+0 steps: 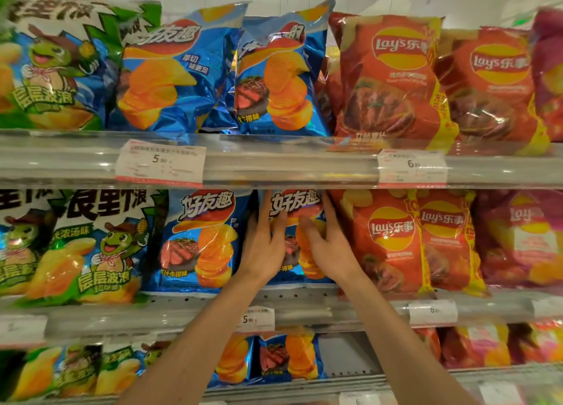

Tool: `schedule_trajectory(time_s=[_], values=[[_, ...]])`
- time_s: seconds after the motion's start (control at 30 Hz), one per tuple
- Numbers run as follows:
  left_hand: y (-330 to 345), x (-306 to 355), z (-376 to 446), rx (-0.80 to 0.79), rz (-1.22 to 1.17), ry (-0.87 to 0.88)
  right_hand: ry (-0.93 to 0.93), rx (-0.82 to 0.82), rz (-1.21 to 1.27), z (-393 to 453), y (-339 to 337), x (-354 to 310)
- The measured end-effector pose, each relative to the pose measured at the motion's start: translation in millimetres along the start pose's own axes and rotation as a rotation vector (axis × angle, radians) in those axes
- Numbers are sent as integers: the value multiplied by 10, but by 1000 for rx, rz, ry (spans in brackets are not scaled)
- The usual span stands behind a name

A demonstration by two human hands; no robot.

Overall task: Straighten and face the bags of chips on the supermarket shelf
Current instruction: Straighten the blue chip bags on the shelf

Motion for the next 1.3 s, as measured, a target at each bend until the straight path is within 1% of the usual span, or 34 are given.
schedule_trajectory(time_s=[0.17,0.23,0.5,0.63,0.8,0.9,1.0,1.13,1.23,1.3], values=[[50,-16,27,-35,-26,-59,46,-26,4,77,60,-4],[63,-32,15,-42,7,-74,45,-27,8,88,77,16],[-3,-54,-20,-24,110,-82,-4,61,-141,56,120,37],[-1,-26,-4,-48,139,-112,26,56,-157,70,131,43],[-10,-6,-30,-63,77,-144,3,2,-60,37,79,9],[-44,39,-62,-41,33,-98,-20,-6,16,-19,18,-84],[-69,79,-128,-44,-12,-68,-51,-55,48,-105,-52,-203],[-188,132,-356,-36,115,-61,-76,-115,-26,-336,-164,-254],[-307,166,-576,-38,127,-79,-41,-127,-186,-542,-244,-177],[-369,235,-739,-50,165,-82,-68,-143,-277,-684,-291,-155]])
Point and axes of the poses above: each hand's wrist, its own z-axis towards the middle knuckle, its own y-axis out of the palm, x = y × z, the point moved 4 cm from there along z, towards the middle knuckle, and after that the axes turned 7 degrees about -x, right-handed, at the moved point
